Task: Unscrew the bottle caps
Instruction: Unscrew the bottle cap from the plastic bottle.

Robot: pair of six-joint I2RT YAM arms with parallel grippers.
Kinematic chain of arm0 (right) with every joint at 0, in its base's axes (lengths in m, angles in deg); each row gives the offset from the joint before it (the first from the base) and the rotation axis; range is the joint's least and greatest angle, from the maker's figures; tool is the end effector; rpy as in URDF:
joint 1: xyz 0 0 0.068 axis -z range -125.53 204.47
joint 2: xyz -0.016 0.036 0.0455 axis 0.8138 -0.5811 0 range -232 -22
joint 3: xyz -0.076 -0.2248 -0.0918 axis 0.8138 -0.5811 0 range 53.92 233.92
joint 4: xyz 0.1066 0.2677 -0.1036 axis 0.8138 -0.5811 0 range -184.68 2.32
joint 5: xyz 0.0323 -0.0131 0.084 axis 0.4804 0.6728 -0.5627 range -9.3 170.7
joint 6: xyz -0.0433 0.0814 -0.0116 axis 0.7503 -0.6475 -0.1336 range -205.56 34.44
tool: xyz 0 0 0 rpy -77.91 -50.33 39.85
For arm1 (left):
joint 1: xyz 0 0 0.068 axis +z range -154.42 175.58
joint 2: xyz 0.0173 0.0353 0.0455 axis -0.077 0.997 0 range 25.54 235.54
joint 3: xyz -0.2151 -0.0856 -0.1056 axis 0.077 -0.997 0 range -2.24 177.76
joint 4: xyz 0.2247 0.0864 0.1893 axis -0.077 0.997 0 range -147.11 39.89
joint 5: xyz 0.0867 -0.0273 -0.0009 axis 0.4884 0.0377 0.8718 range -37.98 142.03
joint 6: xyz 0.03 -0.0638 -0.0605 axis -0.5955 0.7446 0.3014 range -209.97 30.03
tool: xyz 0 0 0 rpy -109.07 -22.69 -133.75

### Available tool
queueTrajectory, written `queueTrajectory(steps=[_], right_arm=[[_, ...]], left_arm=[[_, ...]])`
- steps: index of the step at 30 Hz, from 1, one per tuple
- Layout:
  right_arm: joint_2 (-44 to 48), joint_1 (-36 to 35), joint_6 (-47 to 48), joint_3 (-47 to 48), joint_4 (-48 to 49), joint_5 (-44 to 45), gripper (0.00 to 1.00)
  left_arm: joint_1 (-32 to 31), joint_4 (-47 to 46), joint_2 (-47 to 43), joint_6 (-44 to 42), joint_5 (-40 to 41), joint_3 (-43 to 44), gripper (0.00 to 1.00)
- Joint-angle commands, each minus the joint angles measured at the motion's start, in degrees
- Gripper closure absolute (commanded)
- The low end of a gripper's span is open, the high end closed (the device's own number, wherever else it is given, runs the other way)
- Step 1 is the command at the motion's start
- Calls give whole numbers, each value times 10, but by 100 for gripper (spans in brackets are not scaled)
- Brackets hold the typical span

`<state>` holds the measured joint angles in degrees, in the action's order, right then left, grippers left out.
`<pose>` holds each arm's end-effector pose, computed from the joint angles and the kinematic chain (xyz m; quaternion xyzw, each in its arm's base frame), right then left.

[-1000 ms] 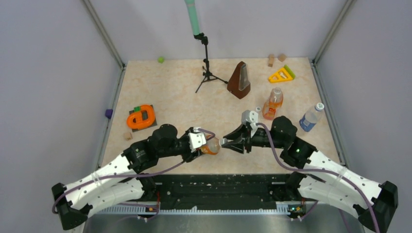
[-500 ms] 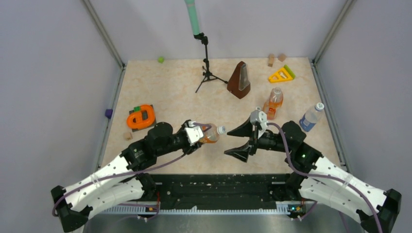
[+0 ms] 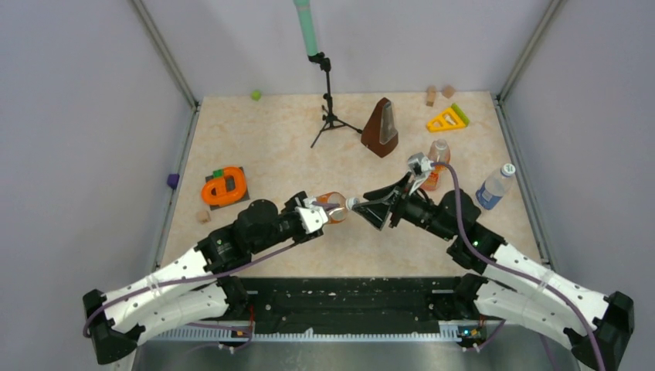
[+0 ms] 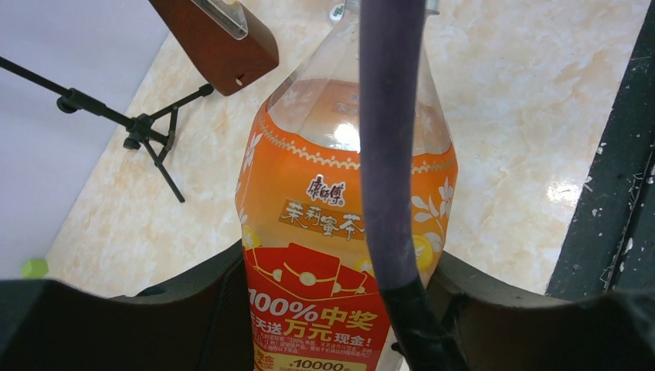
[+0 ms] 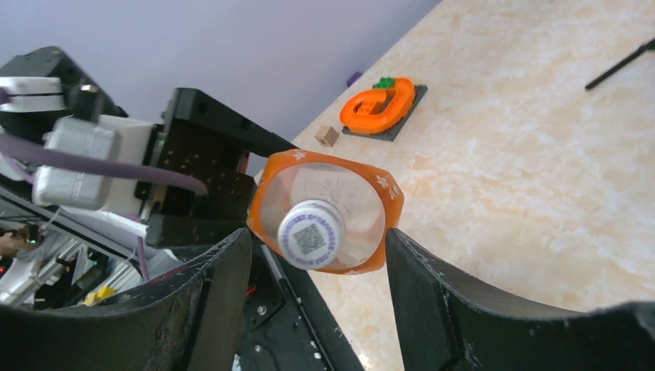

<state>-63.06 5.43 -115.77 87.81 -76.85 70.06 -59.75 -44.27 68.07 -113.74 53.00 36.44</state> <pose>0.1775 0.2281 0.3075 -0.1781 0.6610 0.5120 0.5188 0.1639 -0.2345 0.2741 0.5069 0.6218 -0.1558 0.5763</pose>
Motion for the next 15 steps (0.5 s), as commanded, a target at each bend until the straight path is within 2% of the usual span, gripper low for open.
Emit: queueTrajectory(steps=[1,6,10,12,15], right_arm=[[-49,-7,-55,34,51,5,39],[-65,-6,-67,27,95,-34,45],[-54,-6,-58,27,75,-13,48],[-45,-6,-55,23,70,-8,53],[-37,-6,-49,25,53,-5,53]], left_arm=[[-6,-50,5,-20,140,-2,100],[-7,-57,18,-22,138,-1,100],[-6,-57,12,-21,138,-2,100],[-7,-56,8,-22,138,-4,100],[-7,-53,1,-22,140,-5,100]])
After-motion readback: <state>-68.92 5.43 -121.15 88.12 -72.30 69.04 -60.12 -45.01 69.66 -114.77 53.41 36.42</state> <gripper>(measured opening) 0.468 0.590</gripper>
